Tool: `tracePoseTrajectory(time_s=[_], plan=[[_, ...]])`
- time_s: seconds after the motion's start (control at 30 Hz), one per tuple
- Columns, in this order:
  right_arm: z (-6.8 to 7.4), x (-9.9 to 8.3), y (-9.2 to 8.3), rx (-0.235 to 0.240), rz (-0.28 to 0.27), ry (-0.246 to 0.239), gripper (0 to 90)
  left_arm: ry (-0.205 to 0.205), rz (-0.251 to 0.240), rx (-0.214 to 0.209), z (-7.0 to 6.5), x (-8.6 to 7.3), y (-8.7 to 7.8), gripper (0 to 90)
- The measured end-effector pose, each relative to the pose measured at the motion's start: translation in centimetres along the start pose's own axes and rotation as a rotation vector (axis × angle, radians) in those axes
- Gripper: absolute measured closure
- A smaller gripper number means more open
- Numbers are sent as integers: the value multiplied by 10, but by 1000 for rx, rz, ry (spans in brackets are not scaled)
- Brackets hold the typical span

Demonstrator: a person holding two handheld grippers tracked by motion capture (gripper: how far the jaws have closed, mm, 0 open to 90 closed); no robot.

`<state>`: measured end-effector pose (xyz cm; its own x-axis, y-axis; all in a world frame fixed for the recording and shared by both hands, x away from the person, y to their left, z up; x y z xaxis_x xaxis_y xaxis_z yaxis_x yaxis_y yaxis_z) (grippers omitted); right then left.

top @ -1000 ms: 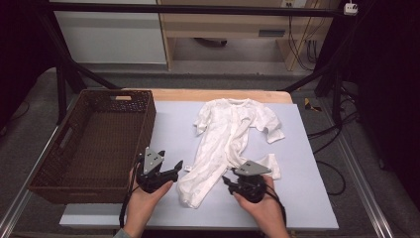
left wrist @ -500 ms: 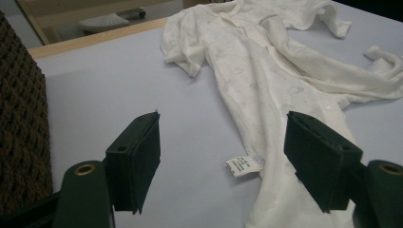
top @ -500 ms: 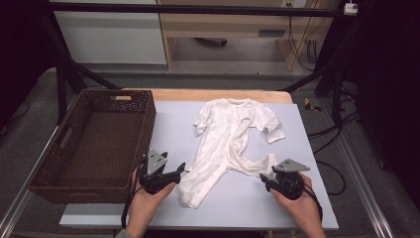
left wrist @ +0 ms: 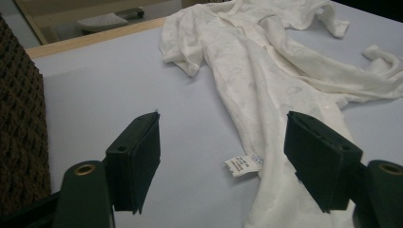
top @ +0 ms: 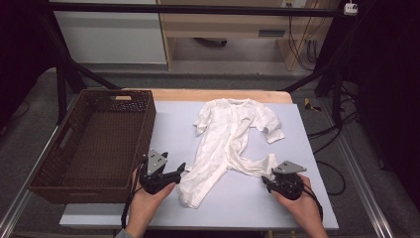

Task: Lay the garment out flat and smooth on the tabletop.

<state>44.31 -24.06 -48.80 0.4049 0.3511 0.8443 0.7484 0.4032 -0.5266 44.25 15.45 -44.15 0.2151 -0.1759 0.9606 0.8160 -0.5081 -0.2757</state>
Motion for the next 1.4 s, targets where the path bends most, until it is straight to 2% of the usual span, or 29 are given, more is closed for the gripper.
tracePoseTrajectory(time_s=[0.1, 0.13, 0.2, 0.33, 0.43, 0.6, 0.7, 0.77, 0.9, 1.03, 1.1, 1.2, 1.33, 1.4], plan=[[1, 1, 0, 17, -9, 1, 471, 1, 2, -4, -1, 0, 0, 275], [2, 1, 0, 21, -9, -6, 495, 2, 3, -4, -1, 0, 1, 275], [3, 1, 2, 23, 0, -15, 563, 1, 3, -4, 0, -1, 1, 275], [6, 3, 1, 24, 10, -26, 776, 0, 5, -3, 0, -1, 1, 275], [9, 5, -1, 24, 32, -3, 840, 2, 7, -6, -1, -2, 1, 275], [29, 11, -14, 47, 43, 33, 852, 1, 9, -6, -1, -2, 2, 275], [49, 18, -14, 94, 57, 63, 855, -2, 9, -6, -1, -2, 2, 275], [64, 21, -12, 129, 74, 54, 854, -2, 8, -5, 0, -2, 1, 275], [94, 26, -7, 200, 75, 42, 854, -3, 10, -6, 0, -2, 2, 275], [112, 28, -2, 248, 69, 42, 851, -1, 11, -11, -2, -3, 3, 275], [116, 28, 0, 259, 72, 32, 827, 0, 12, -13, -3, -3, 3, 275], [114, 29, -2, 268, 39, 35, 706, 0, 13, -16, -4, -3, 3, 275], [106, 35, -11, 226, -33, 17, 610, 0, 15, -16, -4, -4, 3, 275], [98, 38, -15, 194, -72, 21, 596, -4, 16, -16, -3, -4, 3, 275]])
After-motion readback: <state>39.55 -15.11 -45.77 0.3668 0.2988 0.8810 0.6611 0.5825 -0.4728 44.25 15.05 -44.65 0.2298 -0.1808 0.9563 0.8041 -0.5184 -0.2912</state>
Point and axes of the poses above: each handheld gripper's, and its own axes: y roughly forward along the jaws, x roughly out of its top, z roughly to its left, the point moved 1 cm from there along y, roughly forward along the jaws, and after that the axes turned 11 degrees about -z, right-handed, at the moved point
